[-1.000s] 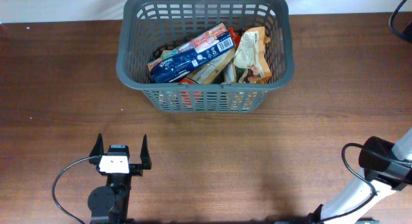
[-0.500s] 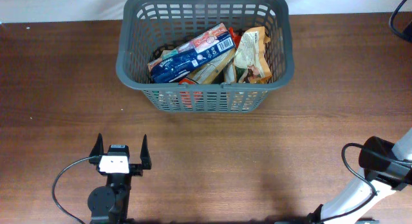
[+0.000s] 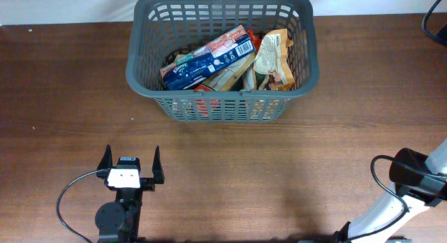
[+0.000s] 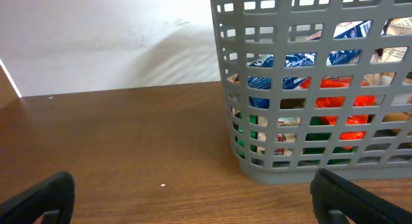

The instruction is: Pack container

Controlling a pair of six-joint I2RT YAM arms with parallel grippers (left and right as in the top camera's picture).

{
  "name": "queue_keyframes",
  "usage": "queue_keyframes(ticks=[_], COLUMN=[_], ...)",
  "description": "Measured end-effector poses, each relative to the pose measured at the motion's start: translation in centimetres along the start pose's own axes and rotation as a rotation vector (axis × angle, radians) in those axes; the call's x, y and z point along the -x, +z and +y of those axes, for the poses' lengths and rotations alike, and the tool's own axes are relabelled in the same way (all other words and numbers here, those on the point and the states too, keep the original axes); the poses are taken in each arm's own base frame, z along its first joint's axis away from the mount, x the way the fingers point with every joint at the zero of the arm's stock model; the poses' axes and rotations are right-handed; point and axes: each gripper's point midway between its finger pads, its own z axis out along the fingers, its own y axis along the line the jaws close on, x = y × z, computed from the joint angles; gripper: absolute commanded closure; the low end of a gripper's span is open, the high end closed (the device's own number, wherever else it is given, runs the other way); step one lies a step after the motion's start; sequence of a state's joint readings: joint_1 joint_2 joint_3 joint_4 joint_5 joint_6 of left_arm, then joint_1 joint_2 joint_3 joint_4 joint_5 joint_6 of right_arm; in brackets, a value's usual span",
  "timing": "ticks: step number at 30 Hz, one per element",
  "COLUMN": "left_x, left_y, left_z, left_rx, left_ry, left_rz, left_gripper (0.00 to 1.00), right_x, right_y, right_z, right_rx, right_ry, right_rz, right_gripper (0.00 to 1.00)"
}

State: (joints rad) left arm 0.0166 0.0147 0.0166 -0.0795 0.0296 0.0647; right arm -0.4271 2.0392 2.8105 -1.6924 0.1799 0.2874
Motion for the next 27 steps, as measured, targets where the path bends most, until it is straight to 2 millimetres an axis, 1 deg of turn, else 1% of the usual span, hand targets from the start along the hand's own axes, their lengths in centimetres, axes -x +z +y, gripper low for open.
queue_keyframes(ticks=[16, 19, 21, 23, 25, 27], left_x=[0.0, 0.0, 0.0, 0.0, 0.0, 0.0], left_y=[0.0, 0.0, 0.0, 0.0, 0.0, 0.0], left_z=[0.0, 0.0, 0.0, 0.0, 0.0, 0.0], left_rx=[0.000, 0.000, 0.000, 0.000, 0.000, 0.000], left_ry=[0.000, 0.000, 0.000, 0.000, 0.000, 0.000], left_rz=[0.000, 0.000, 0.000, 0.000, 0.000, 0.000], left_gripper=[0.01, 0.01, 0.01, 0.01, 0.01, 0.01], right_x=[0.0, 0.0, 0.0, -0.3, -1.1, -2.2], right_y=[0.0, -0.5, -1.6, -4.1, -6.2, -9.4], right_z=[0.0, 0.0, 0.1, 0.7, 1.5, 3.2], right_rx=[0.000, 0.004, 0.015, 0.045, 0.077, 0.141], right_ry=[0.000, 0.001, -0.001, -0.016, -0.039, -0.081], right_rz=[0.000, -0.009, -0.029, -0.068, -0.089, -0.135], right_gripper=[0.01, 0.01, 0.01, 0.01, 0.01, 0.01])
